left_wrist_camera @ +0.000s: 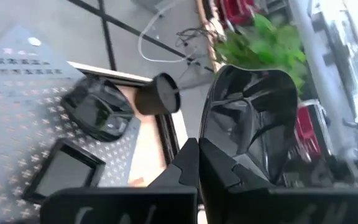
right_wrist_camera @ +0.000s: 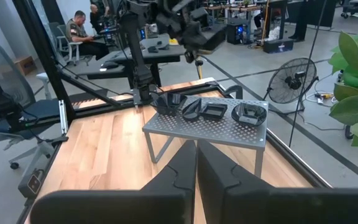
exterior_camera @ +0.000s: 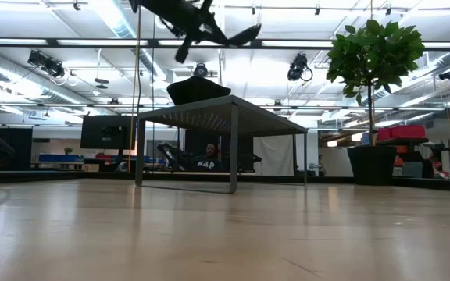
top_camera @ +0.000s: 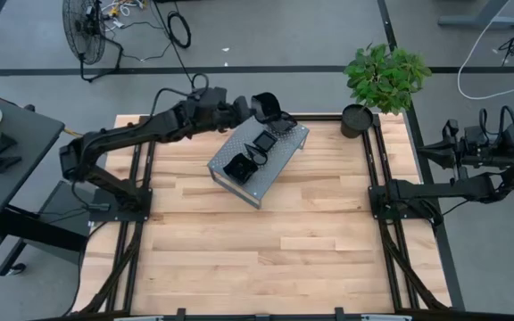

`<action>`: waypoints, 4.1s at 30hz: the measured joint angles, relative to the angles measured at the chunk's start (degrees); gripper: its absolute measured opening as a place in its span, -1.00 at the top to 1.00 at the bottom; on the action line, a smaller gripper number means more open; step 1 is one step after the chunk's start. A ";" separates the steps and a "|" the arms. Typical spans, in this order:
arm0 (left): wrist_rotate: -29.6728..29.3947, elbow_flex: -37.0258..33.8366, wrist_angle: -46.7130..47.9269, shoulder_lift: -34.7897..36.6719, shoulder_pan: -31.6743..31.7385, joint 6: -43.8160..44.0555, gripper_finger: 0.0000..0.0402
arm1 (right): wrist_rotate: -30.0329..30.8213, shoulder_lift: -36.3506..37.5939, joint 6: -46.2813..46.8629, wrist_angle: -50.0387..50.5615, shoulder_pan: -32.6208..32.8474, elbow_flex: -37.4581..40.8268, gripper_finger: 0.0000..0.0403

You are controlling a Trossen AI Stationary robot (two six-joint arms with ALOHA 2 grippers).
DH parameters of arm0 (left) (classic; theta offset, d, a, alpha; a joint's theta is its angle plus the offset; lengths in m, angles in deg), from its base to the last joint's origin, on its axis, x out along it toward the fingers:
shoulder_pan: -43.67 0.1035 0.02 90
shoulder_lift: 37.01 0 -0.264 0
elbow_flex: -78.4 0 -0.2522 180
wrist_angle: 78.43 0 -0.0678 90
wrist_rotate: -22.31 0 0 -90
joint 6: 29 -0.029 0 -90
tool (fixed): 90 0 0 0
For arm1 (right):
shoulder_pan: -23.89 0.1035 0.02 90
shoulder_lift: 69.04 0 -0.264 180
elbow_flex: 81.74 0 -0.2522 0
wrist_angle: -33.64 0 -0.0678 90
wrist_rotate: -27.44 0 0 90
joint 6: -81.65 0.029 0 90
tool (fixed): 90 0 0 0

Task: Pick & Place Mini shaped plates
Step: Stack the black leaf shaped plate on top of the black leaf shaped plate on the shelf, then return to Home Position

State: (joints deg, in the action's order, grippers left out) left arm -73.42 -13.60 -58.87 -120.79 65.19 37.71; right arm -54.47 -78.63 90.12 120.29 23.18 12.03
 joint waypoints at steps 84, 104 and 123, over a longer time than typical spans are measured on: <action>10.51 15.43 13.14 -24.13 7.55 13.91 0.96 | -0.01 0.00 0.00 0.00 0.00 -0.02 0.90; 10.38 15.43 9.22 -24.99 7.40 14.94 0.93 | -0.01 -0.04 0.00 0.00 0.00 -0.02 0.90; 12.06 15.43 9.14 -24.88 7.16 14.27 0.45 | 0.00 -0.03 0.02 -0.02 0.00 -0.02 0.90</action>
State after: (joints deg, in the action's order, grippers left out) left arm -61.36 1.83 -49.73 -145.67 72.35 51.98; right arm -54.47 -78.65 90.14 120.26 23.18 12.01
